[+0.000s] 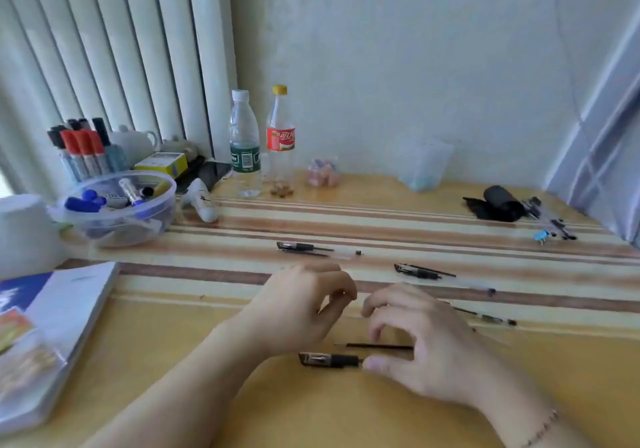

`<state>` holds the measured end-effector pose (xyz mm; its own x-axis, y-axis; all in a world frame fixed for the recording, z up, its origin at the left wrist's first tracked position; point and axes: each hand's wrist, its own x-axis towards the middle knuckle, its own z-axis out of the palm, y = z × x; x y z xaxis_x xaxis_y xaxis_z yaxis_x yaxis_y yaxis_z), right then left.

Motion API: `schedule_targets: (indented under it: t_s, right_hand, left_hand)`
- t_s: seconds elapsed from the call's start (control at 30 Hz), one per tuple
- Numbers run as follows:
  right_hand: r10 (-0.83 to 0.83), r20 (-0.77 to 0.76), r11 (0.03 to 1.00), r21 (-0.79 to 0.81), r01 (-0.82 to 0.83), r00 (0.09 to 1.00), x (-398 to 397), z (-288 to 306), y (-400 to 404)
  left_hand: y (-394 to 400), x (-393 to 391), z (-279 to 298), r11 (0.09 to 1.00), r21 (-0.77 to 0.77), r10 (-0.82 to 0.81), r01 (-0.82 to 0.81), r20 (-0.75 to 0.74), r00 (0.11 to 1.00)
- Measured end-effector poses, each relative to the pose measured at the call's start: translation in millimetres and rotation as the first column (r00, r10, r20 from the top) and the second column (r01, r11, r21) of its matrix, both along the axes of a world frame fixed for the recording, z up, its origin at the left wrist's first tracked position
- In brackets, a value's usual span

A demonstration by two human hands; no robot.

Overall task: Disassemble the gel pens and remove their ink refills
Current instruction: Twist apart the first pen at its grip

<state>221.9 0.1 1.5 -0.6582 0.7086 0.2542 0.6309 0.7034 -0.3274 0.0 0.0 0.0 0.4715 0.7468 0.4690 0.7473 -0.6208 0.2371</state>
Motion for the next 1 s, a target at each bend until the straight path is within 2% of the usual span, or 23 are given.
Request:
schedule_targets:
  t_s: [0.1, 0.27, 0.37, 0.43, 0.5, 0.67, 0.83, 1.0]
  right_hand:
    - [0.025, 0.137, 0.997, -0.075, -0.015, 0.990, -4, -3, 1]
    - [0.079, 0.161, 0.995, -0.070, -0.069, 0.984, -7, -5, 0]
    - [0.050, 0.092, 0.997, -0.066, -0.044, 0.994, -4, -3, 3]
    - [-0.036, 0.008, 0.999, -0.032, 0.037, 0.999, 0, -3, 8]
    - [-0.111, -0.100, 0.994, 0.000, 0.111, 0.989, 0, -5, 10]
    - [-0.136, -0.213, 0.984, 0.087, 0.158, 0.968, -10, -10, 9]
    - [-0.113, -0.237, 0.976, 0.155, 0.152, 0.965, -12, -13, 11]
    - [-0.124, -0.259, 0.958, 0.221, 0.184, 0.958, -12, -13, 11]
  left_hand:
    - [3, -5, -4, 0.999, -0.051, 0.019, -0.013, 0.126, 0.992]
    - [0, -2, -2, 0.999, -0.046, -0.018, 0.026, 0.168, 0.986]
    - [-4, -3, 6, 0.984, -0.142, -0.087, 0.104, 0.121, 0.989]
    - [-8, -3, 8, 0.969, -0.208, -0.144, 0.137, -0.022, 0.989]
    - [-12, 0, 4, 0.986, -0.127, -0.129, 0.112, -0.135, 0.982]
    - [-8, 6, -2, 0.999, 0.012, -0.049, 0.049, -0.065, 0.997]
    - [-3, -1, -4, 0.997, -0.051, -0.067, 0.065, -0.041, 0.997]
    - [1, -5, -1, 0.988, -0.130, -0.072, 0.078, 0.048, 0.996]
